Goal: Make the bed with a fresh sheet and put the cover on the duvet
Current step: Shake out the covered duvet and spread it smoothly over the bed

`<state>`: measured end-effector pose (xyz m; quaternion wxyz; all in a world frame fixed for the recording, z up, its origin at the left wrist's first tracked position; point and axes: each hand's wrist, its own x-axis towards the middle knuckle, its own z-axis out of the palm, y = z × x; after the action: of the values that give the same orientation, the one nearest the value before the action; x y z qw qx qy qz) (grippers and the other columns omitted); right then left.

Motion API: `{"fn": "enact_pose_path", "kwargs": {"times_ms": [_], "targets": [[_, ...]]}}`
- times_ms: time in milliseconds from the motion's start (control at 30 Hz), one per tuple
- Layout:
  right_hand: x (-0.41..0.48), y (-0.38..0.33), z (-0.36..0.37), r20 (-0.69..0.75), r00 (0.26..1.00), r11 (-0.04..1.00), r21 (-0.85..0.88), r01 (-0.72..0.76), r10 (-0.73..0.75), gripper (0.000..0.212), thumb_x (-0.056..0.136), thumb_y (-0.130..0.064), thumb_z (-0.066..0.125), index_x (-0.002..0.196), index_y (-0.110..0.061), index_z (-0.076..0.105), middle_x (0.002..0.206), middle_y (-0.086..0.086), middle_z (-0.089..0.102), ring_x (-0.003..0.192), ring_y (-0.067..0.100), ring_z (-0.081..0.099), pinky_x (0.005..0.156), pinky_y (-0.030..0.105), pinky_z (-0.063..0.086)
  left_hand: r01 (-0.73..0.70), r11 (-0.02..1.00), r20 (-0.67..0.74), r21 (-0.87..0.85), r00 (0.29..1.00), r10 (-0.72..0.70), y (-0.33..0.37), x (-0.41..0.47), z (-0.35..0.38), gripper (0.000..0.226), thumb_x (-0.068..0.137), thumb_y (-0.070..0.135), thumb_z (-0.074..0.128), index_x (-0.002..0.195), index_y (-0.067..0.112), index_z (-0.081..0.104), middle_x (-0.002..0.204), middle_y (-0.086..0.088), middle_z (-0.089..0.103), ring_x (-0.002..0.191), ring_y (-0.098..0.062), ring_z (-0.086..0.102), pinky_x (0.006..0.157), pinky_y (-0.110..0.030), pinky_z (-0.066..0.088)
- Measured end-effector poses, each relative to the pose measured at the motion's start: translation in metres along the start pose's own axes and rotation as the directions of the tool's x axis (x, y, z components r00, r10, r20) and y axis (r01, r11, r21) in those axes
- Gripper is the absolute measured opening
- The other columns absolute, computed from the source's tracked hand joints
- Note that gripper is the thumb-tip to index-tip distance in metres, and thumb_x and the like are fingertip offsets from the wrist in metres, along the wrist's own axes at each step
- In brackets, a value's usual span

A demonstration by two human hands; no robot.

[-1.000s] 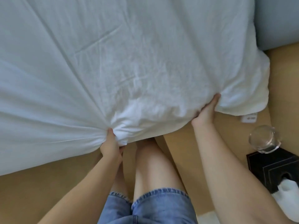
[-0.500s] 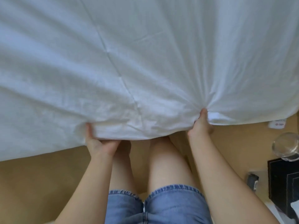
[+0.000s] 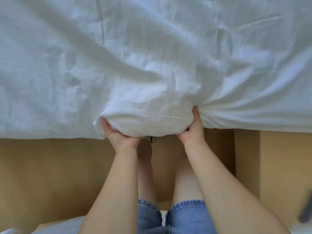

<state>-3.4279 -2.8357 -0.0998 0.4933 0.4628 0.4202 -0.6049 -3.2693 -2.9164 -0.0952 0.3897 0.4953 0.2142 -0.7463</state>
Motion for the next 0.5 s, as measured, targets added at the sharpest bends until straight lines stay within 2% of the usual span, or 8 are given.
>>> {"fn": "enact_pose_path", "kwargs": {"times_ms": [67, 133, 200, 267, 333, 367, 433, 500], "targets": [[0.002, -0.004, -0.013, -0.178, 0.978, 0.994, -0.054, 0.099, -0.107, 0.037, 0.089, -0.034, 0.063, 0.122, -0.018, 0.061, 0.118, 0.008, 0.067, 0.106, 0.031, 0.064, 0.093, 0.050, 0.050, -0.028, 1.000, 0.000, 0.013, 1.000, 0.028, 0.017, 0.002, -0.006, 0.047, 0.071, 0.059, 0.065, 0.088, 0.017, 0.079, 0.105, -0.006, 0.072, 0.097, -0.034, 0.067, 0.078, -0.052, 0.054], [0.002, -0.005, -0.022, -0.349, 0.913, 0.975, -0.140, 0.174, -0.213, 0.041, 0.082, -0.032, 0.072, 0.120, -0.019, 0.060, 0.115, 0.006, 0.068, 0.099, 0.030, 0.066, 0.087, 0.049, 0.053, -0.064, 0.998, -0.015, -0.005, 0.998, 0.064, 0.034, 0.001, -0.010, 0.043, 0.074, 0.057, 0.063, 0.087, 0.019, 0.079, 0.104, -0.004, 0.072, 0.096, -0.031, 0.068, 0.076, -0.048, 0.055], [0.001, 0.005, -0.018, -0.442, 0.857, 0.963, -0.162, 0.214, -0.265, 0.050, 0.075, -0.037, 0.078, 0.119, -0.021, 0.060, 0.108, 0.003, 0.069, 0.094, 0.028, 0.068, 0.083, 0.048, 0.056, -0.082, 0.997, -0.037, 0.008, 0.996, 0.082, 0.053, -0.002, -0.011, 0.038, 0.080, 0.051, 0.062, 0.099, 0.021, 0.076, 0.115, -0.003, 0.069, 0.108, -0.029, 0.064, 0.090, -0.047, 0.051], [-0.002, 0.021, -0.010, -0.340, 0.908, 0.969, -0.118, 0.218, -0.245, 0.054, 0.078, -0.051, 0.071, 0.123, -0.024, 0.058, 0.112, 0.002, 0.069, 0.100, 0.029, 0.067, 0.087, 0.048, 0.054, 0.003, 0.995, 0.005, 0.103, 1.000, -0.003, 0.072, -0.013, -0.014, 0.033, 0.078, 0.041, 0.065, 0.104, 0.022, 0.073, 0.120, 0.000, 0.067, 0.115, -0.026, 0.060, 0.102, -0.046, 0.043], [-0.005, 0.041, -0.010, -0.142, 0.971, 0.981, -0.062, 0.184, -0.191, 0.056, 0.082, -0.064, 0.056, 0.125, -0.027, 0.059, 0.118, 0.003, 0.067, 0.108, 0.030, 0.064, 0.094, 0.049, 0.049, 0.030, 0.964, 0.085, 0.263, 0.995, -0.054, 0.092, -0.038, -0.028, 0.029, 0.077, 0.037, 0.067, 0.101, 0.024, 0.075, 0.116, 0.004, 0.068, 0.113, -0.022, 0.062, 0.098, -0.044, 0.047], [-0.008, 0.052, -0.013, -0.067, 0.985, 0.987, -0.036, 0.159, -0.161, 0.059, 0.081, -0.068, 0.053, 0.124, -0.028, 0.061, 0.120, 0.004, 0.066, 0.110, 0.031, 0.063, 0.096, 0.050, 0.048, -0.010, 0.931, 0.082, 0.364, 0.996, -0.022, 0.103, -0.053, -0.039, 0.025, 0.079, 0.037, 0.065, 0.101, 0.028, 0.074, 0.113, 0.006, 0.069, 0.109, -0.019, 0.064, 0.092, -0.041, 0.051], [-0.017, 0.073, -0.014, 0.088, 0.992, 0.996, -0.008, 0.089, -0.088, 0.064, 0.075, -0.071, 0.058, 0.123, -0.029, 0.063, 0.124, 0.004, 0.064, 0.112, 0.033, 0.061, 0.097, 0.051, 0.046, -0.128, 0.820, -0.048, 0.558, 0.982, 0.185, 0.119, -0.075, -0.059, 0.020, 0.087, 0.031, 0.060, 0.101, 0.030, 0.073, 0.106, 0.008, 0.071, 0.097, -0.014, 0.067, 0.073, -0.030, 0.057], [-0.022, 0.099, -0.007, 0.185, 0.983, 1.000, -0.007, 0.000, 0.002, 0.069, 0.069, -0.069, 0.064, 0.124, -0.027, 0.062, 0.125, 0.006, 0.063, 0.113, 0.034, 0.060, 0.096, 0.052, 0.046, -0.137, 0.725, -0.304, 0.675, 0.844, 0.443, 0.123, -0.066, -0.067, 0.025, 0.090, 0.028, 0.061, 0.114, 0.021, 0.066, 0.114, 0.001, 0.068, 0.097, -0.016, 0.065, 0.071, -0.030, 0.056]]}}
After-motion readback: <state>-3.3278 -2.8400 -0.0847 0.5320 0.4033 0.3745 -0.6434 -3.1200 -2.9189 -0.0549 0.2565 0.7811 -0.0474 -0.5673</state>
